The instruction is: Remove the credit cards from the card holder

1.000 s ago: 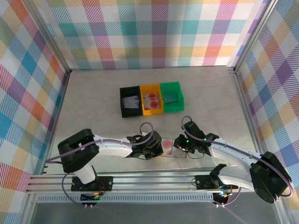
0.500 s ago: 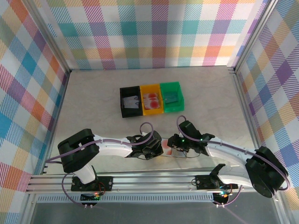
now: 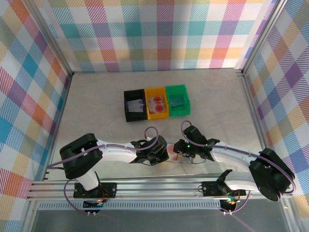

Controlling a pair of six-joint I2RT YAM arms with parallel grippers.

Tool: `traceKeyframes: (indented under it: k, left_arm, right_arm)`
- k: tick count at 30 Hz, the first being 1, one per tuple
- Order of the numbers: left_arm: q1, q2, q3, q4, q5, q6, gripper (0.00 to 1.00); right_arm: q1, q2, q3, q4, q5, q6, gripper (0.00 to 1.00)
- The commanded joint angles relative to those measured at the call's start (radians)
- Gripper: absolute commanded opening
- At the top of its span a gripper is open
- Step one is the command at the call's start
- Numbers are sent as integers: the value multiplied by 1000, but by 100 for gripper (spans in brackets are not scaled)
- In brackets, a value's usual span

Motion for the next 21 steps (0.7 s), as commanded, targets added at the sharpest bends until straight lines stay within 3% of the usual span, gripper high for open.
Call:
traceKeyframes:
  k: [1, 21]
  left_arm:
    - [7, 72, -64, -189, -23, 1, 0]
    - [7, 80, -68, -176, -21, -2, 0]
  right_arm:
    - [8, 7, -16, 2, 28, -5, 22]
    - [8, 13, -81, 98, -7, -24, 22]
